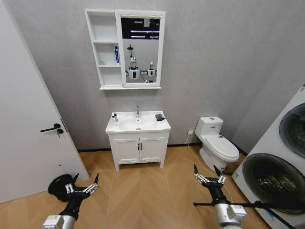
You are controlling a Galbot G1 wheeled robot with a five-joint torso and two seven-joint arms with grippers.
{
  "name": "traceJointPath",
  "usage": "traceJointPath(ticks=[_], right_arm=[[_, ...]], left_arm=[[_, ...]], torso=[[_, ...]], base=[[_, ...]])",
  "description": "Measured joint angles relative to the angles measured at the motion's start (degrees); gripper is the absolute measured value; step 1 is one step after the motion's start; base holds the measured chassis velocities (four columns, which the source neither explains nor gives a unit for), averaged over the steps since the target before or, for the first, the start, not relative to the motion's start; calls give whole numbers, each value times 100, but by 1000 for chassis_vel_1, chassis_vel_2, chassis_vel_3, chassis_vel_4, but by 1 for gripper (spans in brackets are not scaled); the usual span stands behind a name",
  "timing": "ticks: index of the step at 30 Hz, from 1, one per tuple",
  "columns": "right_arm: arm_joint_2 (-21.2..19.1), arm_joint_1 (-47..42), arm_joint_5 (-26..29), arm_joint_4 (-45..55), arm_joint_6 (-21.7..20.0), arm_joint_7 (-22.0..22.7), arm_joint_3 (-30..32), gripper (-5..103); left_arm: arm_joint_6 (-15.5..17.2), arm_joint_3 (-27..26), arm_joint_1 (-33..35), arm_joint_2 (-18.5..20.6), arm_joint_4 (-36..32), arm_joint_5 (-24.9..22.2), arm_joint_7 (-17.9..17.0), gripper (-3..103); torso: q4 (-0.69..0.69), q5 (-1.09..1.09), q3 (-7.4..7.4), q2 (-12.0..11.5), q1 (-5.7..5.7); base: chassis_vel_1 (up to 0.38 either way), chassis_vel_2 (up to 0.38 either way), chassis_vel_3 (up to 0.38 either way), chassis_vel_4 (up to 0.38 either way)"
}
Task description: Move facial cleanser and shampoo from washbasin to cabinet, then wipe washbasin with towel.
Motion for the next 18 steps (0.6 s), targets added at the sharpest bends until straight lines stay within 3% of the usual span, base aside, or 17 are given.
traceJointPath(ticks=[18], right_arm=[[-35,-9,25,6,5,-26,0,100]], left_arm=[[45,-2,-23,-80,-9,-23,-17,98]], torso=[[0,0,0,0,0]], base=[[0,0,0,0]])
